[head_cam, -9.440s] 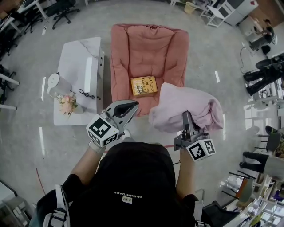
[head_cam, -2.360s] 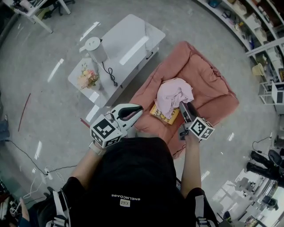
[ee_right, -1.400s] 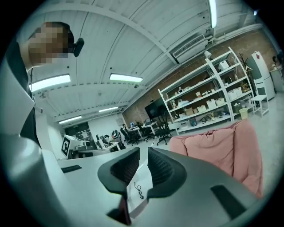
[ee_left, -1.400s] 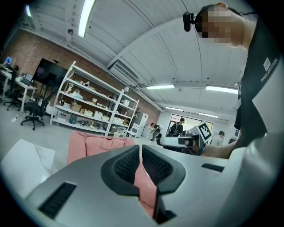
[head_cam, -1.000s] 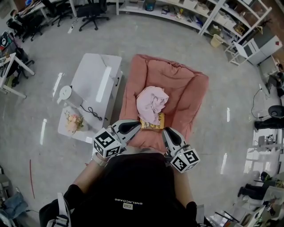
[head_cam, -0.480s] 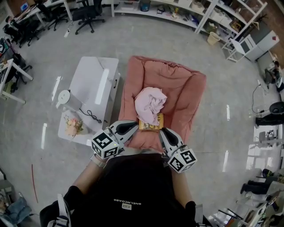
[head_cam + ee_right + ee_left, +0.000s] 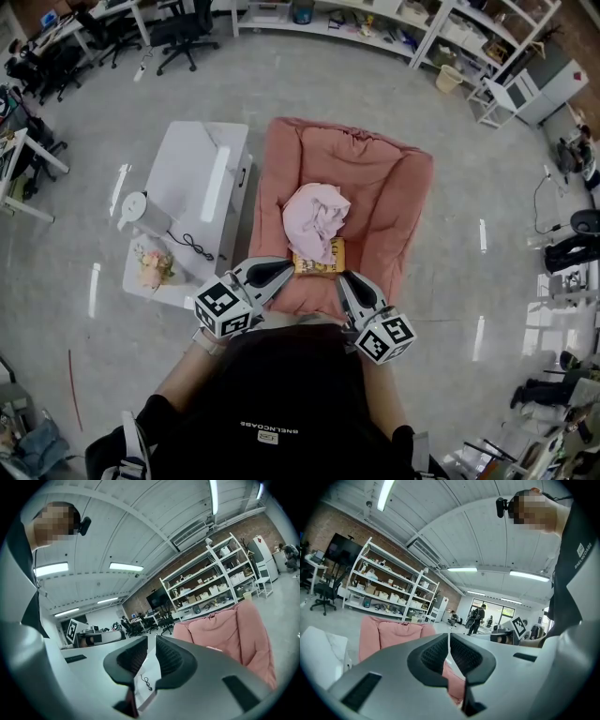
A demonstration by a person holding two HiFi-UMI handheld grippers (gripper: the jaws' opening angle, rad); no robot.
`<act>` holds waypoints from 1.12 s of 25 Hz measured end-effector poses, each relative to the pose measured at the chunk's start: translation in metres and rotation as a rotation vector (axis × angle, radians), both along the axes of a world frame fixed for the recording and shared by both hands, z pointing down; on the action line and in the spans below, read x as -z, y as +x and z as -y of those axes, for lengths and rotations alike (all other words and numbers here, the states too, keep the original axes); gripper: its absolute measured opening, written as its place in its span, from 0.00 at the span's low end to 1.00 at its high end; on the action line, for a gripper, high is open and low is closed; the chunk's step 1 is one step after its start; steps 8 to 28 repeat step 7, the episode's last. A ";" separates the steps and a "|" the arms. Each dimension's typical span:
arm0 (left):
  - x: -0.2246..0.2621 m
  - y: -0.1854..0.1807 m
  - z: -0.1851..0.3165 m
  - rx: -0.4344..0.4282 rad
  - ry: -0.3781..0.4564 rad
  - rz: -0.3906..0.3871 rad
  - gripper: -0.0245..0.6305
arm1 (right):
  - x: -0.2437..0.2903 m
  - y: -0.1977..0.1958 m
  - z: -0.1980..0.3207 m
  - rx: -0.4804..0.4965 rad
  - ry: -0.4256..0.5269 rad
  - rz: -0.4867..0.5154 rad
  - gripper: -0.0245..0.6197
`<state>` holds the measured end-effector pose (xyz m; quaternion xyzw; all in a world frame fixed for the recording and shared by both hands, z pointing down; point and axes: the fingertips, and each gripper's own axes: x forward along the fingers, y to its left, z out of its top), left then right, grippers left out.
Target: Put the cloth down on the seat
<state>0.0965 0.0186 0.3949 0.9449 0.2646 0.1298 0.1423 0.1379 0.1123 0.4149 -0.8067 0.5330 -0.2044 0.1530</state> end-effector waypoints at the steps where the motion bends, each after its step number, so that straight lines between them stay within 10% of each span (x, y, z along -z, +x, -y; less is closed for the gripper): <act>1: 0.000 -0.001 0.000 0.003 0.000 0.001 0.06 | -0.001 -0.001 0.000 0.001 -0.001 0.003 0.15; 28: -0.002 -0.006 -0.001 0.006 -0.001 0.004 0.06 | -0.003 -0.004 0.001 0.013 -0.001 0.010 0.15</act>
